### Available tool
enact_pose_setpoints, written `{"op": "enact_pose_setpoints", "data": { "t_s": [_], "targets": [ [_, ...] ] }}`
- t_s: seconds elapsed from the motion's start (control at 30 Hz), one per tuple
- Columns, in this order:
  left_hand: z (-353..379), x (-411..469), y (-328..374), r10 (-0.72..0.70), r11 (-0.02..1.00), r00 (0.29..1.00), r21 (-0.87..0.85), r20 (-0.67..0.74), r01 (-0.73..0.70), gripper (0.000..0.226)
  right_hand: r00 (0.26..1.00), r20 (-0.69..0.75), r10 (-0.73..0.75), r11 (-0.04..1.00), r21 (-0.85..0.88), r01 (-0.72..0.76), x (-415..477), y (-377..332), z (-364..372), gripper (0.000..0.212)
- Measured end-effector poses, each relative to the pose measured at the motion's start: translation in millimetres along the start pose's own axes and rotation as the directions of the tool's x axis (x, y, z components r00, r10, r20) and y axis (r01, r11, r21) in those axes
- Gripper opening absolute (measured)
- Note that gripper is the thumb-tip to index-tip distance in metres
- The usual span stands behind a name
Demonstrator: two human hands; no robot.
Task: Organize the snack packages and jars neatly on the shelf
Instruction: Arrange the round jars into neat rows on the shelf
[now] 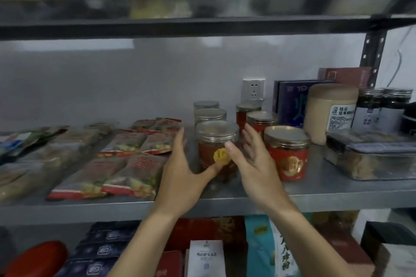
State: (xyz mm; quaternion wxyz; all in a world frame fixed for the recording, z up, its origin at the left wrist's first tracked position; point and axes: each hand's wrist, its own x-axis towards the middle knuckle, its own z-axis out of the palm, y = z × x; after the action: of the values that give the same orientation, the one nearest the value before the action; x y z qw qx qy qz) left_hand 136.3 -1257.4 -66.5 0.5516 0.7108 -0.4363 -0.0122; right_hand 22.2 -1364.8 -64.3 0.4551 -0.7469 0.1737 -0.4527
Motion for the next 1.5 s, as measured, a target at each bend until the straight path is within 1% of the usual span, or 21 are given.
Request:
{"op": "enact_pose_setpoints", "data": {
  "t_s": [0.03, 0.1, 0.13, 0.17, 0.23, 0.33, 0.5, 0.77, 1.0, 1.17, 1.23, 1.3, 1.37, 1.43, 1.5],
  "targets": [
    [7, 2, -4, -0.002, 0.999, 0.999, -0.04, 0.036, 0.003, 0.1, 1.0, 0.024, 0.006, 1.0, -0.029, -0.005, 5, 6, -3, 0.064],
    [16, 7, -10, 0.03, 0.993, 0.997, -0.117, 0.068, -0.022, 0.077, 0.997, 0.074, 0.02, 0.998, -0.059, -0.016, 9, 16, -8, 0.064],
    [-14, 13, -23, 0.059, 0.981, 0.991, -0.19, 0.122, -0.035, 0.067, 1.0, 0.016, 0.011, 0.996, -0.09, -0.01, 6, 1, 19, 0.063],
    [-35, 17, -30, 0.076, 0.977, 0.984, -0.21, 0.159, -0.041, 0.06, 1.0, -0.016, 0.01, 0.995, -0.096, -0.011, 4, -9, 36, 0.062],
    [-28, 21, -32, 0.096, 0.976, 0.984, -0.207, 0.149, -0.064, 0.053, 1.0, -0.014, -0.009, 0.996, -0.089, 0.008, 3, -13, 32, 0.06],
    [-28, 19, -29, 0.12, 0.973, 0.984, -0.212, 0.134, -0.09, 0.05, 1.0, -0.006, 0.006, 0.995, -0.102, -0.007, 8, -6, 31, 0.06],
    [-27, 18, -32, 0.136, 0.978, 0.984, -0.173, 0.116, -0.115, 0.051, 1.0, 0.005, -0.025, 0.998, -0.056, 0.025, 7, 0, 30, 0.058],
    [-25, 13, -27, 0.146, 0.984, 0.983, -0.122, 0.114, -0.132, 0.05, 0.998, 0.012, -0.061, 0.997, -0.053, 0.061, 9, 5, 29, 0.055],
    [-23, 14, -26, 0.119, 0.989, 0.987, -0.103, 0.112, -0.108, 0.053, 0.997, 0.037, -0.073, 0.997, -0.022, 0.073, 8, 7, 28, 0.056],
    [-22, 13, -24, 0.094, 0.989, 0.988, -0.125, 0.122, -0.079, 0.053, 0.997, 0.042, -0.057, 0.998, -0.015, 0.058, 6, 5, 28, 0.055],
    [-23, 13, -20, 0.069, 0.986, 0.989, -0.161, 0.133, -0.047, 0.054, 0.998, 0.046, -0.031, 1.0, -0.003, 0.031, 5, 2, 28, 0.055],
    [-25, 15, -14, -0.002, 0.962, 0.992, -0.271, 0.128, 0.037, 0.055, 0.999, 0.031, 0.038, 0.998, 0.046, -0.039, 6, -3, 25, 0.059],
    [-27, 21, -8, -0.075, 0.915, 0.993, -0.391, 0.087, 0.103, 0.052, 0.993, -0.012, 0.117, 0.988, 0.106, -0.115, 14, -7, 22, 0.061],
    [-27, 30, -2, -0.122, 0.878, 0.991, -0.461, 0.045, 0.129, 0.05, 0.984, -0.026, 0.178, 0.972, 0.158, -0.171, 28, -6, 21, 0.062],
    [-23, 37, 4, -0.174, 0.837, 0.984, -0.519, 0.046, 0.172, 0.053, 0.965, 0.001, 0.264, 0.942, 0.216, -0.258, 42, -4, 26, 0.078]
  ]
}}
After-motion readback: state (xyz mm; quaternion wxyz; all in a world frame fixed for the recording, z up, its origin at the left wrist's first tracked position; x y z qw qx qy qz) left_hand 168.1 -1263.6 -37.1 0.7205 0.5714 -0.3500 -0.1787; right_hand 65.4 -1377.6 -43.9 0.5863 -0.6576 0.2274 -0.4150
